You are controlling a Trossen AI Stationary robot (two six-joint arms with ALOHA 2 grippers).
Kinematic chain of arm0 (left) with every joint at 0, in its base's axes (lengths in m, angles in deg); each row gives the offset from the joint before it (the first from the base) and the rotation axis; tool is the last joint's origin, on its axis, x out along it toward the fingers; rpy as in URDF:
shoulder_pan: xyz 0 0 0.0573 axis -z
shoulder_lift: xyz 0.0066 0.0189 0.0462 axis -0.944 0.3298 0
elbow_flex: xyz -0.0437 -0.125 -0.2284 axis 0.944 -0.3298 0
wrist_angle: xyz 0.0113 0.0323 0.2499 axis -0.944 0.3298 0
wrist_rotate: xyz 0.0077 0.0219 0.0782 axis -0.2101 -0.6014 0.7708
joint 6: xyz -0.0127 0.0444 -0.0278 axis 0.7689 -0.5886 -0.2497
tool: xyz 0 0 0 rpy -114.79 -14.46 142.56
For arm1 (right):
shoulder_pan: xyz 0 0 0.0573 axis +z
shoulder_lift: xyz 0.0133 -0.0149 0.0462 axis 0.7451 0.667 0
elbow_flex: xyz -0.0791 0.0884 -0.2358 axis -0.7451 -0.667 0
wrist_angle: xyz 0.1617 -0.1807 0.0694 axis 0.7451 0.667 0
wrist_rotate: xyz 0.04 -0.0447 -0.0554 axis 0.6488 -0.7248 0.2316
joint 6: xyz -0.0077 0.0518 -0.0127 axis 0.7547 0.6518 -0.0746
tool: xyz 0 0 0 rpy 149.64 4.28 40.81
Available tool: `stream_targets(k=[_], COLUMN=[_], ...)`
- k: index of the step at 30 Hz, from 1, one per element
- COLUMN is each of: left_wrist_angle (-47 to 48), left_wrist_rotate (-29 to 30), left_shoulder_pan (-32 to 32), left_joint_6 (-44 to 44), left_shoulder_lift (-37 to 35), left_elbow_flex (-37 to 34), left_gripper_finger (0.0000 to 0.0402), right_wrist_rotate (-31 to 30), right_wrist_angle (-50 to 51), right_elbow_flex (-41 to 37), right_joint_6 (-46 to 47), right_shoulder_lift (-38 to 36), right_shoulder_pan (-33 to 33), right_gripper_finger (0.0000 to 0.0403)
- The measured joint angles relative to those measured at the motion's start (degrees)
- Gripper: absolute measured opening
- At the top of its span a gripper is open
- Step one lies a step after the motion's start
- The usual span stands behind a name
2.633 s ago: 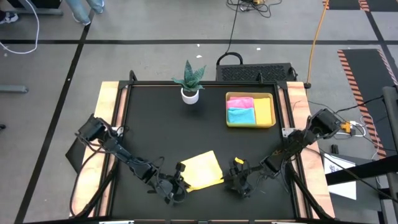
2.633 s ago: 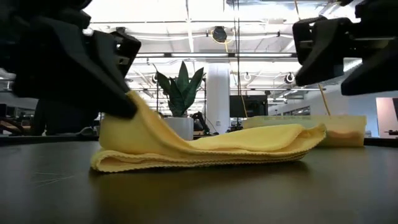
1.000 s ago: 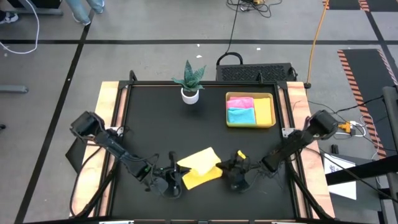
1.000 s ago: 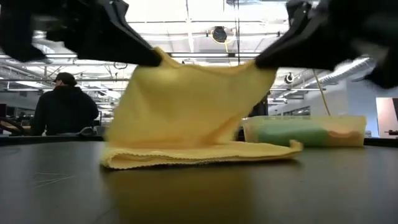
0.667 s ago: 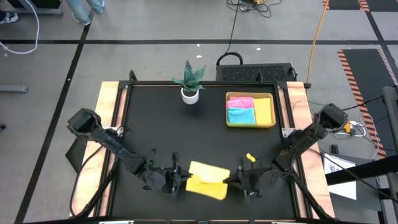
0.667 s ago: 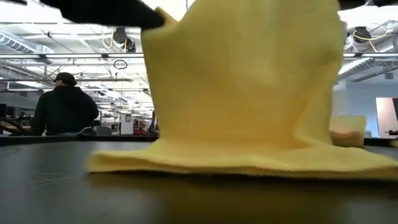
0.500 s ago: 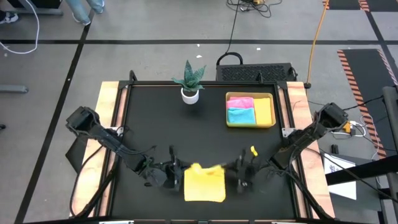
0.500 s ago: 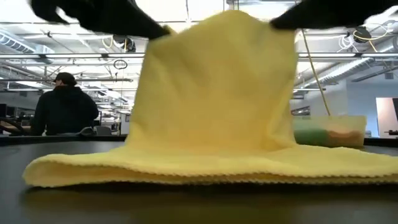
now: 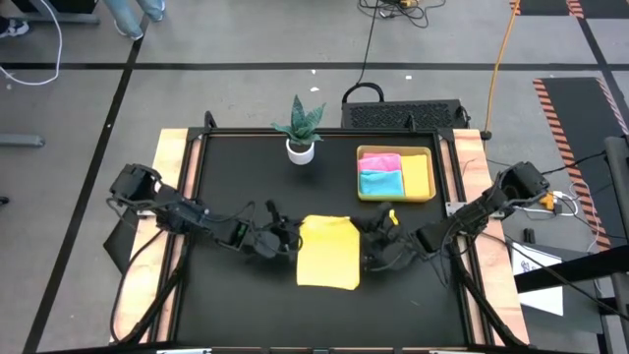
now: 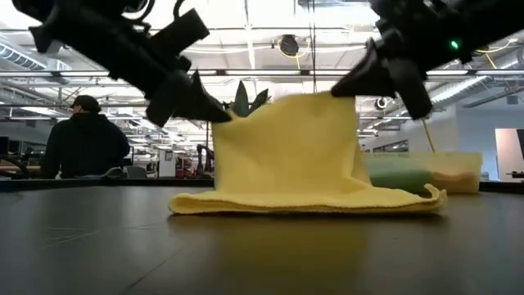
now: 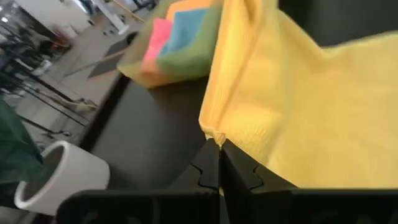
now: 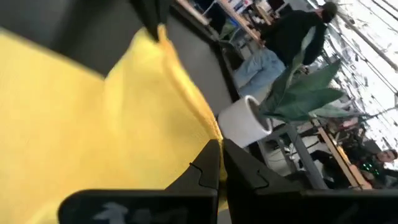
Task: Fold microfiber towels
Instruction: Fold the yellow microfiber cloth
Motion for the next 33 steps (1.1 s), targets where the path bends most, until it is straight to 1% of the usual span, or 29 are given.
stream_targets(k=[2,5,7,10,12,14,17,21,23,27,33], left_wrist_angle=[-0.40,-2.38,-4.11,-4.27,-4.46,-4.30,-4.33,-4.29,-4.25,-4.27,-3.64], left_wrist_rotate=[-0.86,-2.01,-6.18,-13.08,-16.06,-18.31,-20.32,-21.01,-22.35,-23.35,-24.18], left_shoulder_pan=[-0.16,1.18,2.27,3.74,4.69,5.54,6.79,8.49,9.09,9.86,10.90], left_joint_6=[0.75,0.98,0.25,0.83,2.16,3.34,4.32,5.01,5.62,7.24,8.25], left_shoulder_lift=[0.00,-0.16,-0.22,-0.22,-0.22,-0.22,-0.22,-0.22,-0.07,0.00,0.02], left_elbow_flex=[-1.29,-2.74,-3.50,-3.79,-3.79,-3.79,-3.79,-3.79,-3.79,-3.79,-3.80], left_gripper_finger=[0.0004,0.0003,0.0003,0.0008,0.0009,0.0008,0.0003,0.0012,0.0013,0.0004,0.0018], right_wrist_rotate=[0.85,7.74,14.49,24.35,28.86,31.78,34.71,39.00,40.37,40.59,41.38], right_wrist_angle=[0.11,-0.15,-0.48,-1.83,-3.48,-5.34,-8.07,-10.40,-10.49,-10.62,-11.81], right_elbow_flex=[-1.45,-3.54,-4.79,-6.36,-7.14,-7.89,-8.72,-8.82,-8.82,-8.82,-8.88], right_joint_6=[-0.04,1.70,4.38,9.30,12.41,15.10,16.54,16.94,17.91,18.33,19.83], right_shoulder_lift=[0.00,0.00,0.00,0.00,0.00,0.00,0.00,0.00,0.00,1.57,4.86], right_shoulder_pan=[0.47,1.63,2.32,3.06,3.21,3.19,3.15,3.15,3.15,3.15,3.15], right_gripper_finger=[0.0000,0.0000,0.0000,0.0000,0.0000,0.0000,0.0000,0.0000,0.0000,0.0000,0.0000])
